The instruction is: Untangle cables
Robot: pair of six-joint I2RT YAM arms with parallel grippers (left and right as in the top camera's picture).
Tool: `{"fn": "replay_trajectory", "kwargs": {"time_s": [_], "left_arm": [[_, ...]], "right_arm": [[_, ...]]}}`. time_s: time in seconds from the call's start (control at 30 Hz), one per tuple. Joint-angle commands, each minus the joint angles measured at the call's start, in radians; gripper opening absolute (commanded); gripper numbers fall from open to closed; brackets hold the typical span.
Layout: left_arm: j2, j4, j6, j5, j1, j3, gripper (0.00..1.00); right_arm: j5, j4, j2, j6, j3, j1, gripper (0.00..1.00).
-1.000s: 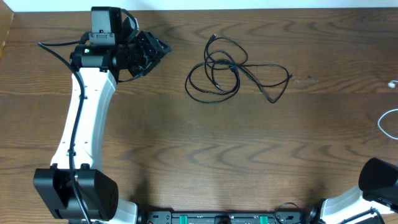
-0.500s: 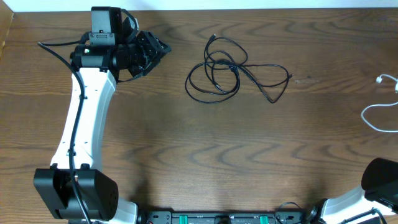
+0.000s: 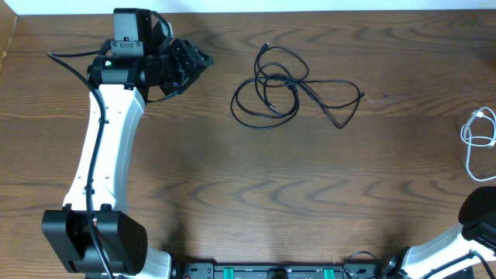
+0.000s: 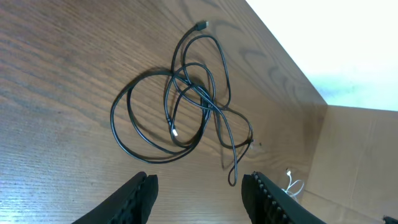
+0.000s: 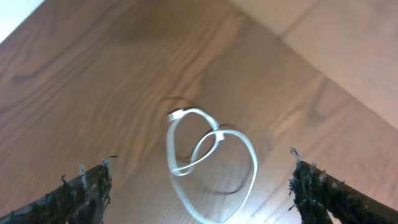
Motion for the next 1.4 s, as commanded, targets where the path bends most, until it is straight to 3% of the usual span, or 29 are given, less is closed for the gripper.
{"fn": "replay_trajectory", "kwargs": {"time_s": [0.0, 0.07, 0.17, 0.53, 0.8, 1.0, 1.37], "left_arm": [[-0.003, -0.001, 0.08, -0.01, 0.0, -0.007, 0.5], [-0.003, -0.001, 0.175, -0.014, 0.0, -0.007, 0.5], [-0.003, -0.004, 0.264, -0.083, 0.0, -0.007, 0.49], [-0.003, -0.006, 0.33, -0.151, 0.0, -0.007, 0.49], [-0.001, -0.006, 0.336, -0.182, 0.0, -0.01, 0.5], [0.0, -0.029, 0.341, -0.225, 0.0, -0.015, 0.5], [0.006, -0.036, 0.348, -0.227, 0.0, -0.016, 0.5]], "right_arm": [[-0.294, -0.006, -0.028, -0.198, 0.003, 0.013, 0.86], [-0.537, -0.043, -0.039, -0.335, 0.003, 0.046, 0.82], [-0.641, -0.095, -0.04, -0.403, 0.001, 0.114, 0.82], [-0.574, -0.098, -0.008, -0.454, -0.001, 0.409, 0.79], [-0.573, -0.058, 0.145, -0.621, -0.001, 0.644, 0.79], [-0.574, -0.02, 0.316, -0.643, -0.001, 0.697, 0.81], [-0.66, -0.018, 0.519, -0.699, -0.001, 0.748, 0.59]]}}
